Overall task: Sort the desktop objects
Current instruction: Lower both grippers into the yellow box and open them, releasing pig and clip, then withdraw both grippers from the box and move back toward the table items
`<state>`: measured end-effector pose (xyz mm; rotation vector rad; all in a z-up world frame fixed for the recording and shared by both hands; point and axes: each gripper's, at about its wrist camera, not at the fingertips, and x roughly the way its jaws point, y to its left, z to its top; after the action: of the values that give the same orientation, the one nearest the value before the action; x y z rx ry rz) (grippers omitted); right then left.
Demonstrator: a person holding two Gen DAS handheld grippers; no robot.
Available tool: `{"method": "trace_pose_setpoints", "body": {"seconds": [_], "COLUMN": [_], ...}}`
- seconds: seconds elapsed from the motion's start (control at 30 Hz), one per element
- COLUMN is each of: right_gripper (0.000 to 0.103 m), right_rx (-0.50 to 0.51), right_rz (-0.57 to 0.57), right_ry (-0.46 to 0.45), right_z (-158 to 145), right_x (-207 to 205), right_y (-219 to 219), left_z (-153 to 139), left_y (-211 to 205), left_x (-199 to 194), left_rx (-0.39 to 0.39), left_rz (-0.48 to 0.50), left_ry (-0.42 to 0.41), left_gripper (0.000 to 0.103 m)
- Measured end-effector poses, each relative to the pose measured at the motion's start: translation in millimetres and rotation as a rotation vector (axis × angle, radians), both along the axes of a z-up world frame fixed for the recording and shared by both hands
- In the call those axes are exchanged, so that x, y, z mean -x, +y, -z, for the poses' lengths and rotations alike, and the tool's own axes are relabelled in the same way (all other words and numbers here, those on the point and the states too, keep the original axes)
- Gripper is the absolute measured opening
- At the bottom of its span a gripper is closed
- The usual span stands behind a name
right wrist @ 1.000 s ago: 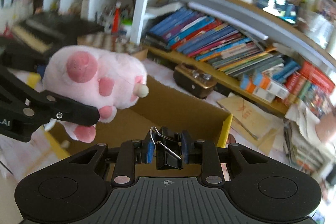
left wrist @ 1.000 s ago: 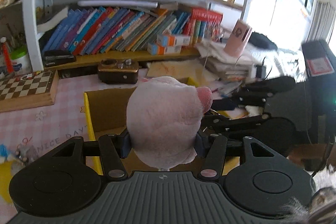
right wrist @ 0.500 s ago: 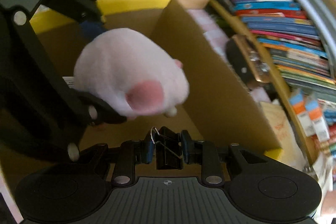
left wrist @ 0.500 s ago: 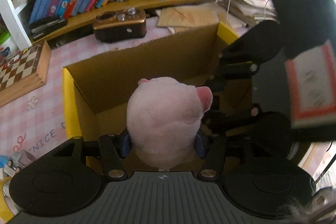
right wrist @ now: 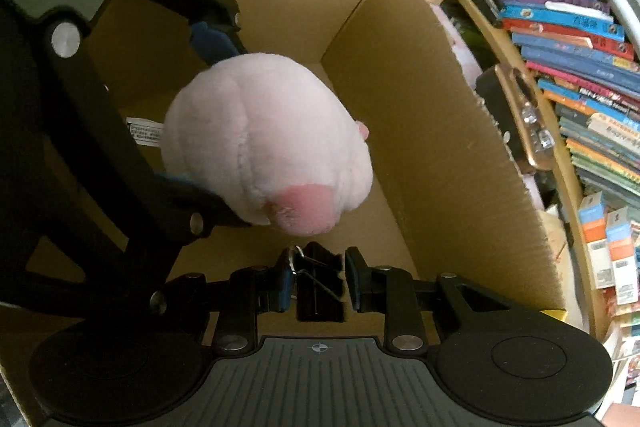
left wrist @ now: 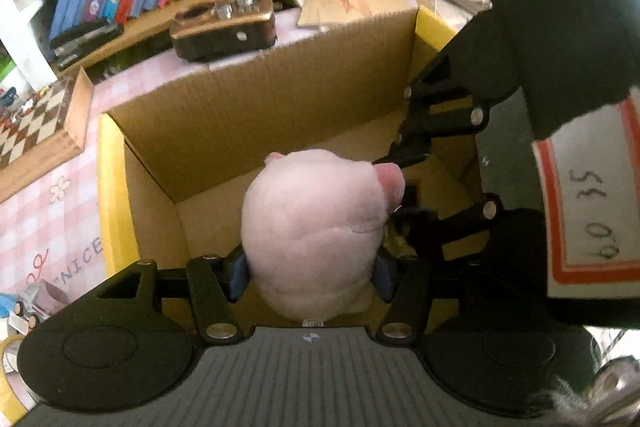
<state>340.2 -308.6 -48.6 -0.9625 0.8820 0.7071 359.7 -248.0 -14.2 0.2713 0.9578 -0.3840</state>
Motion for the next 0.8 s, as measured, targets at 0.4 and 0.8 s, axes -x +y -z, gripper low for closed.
{"method": "trace_pose_setpoints", "body": {"seconds": [0.4,0.8], "right_gripper": [0.069,0.077], "right_rx": [-0.229,-0.509], "right_rz": [0.085,0.309], "right_ry": [-0.106,-0.267], "right_z": [-60,-127], "right_x": [27,82], "right_y": [-30,-54], "left_z": [-55,-113], "left_y": [26,81], "left_x": [45,108], "left_rx": [0.142,0.308], "left_rz": [-0.042,-0.186], "left_ry": [-0.230,-0.418], "left_gripper": [0.083,0.098]}}
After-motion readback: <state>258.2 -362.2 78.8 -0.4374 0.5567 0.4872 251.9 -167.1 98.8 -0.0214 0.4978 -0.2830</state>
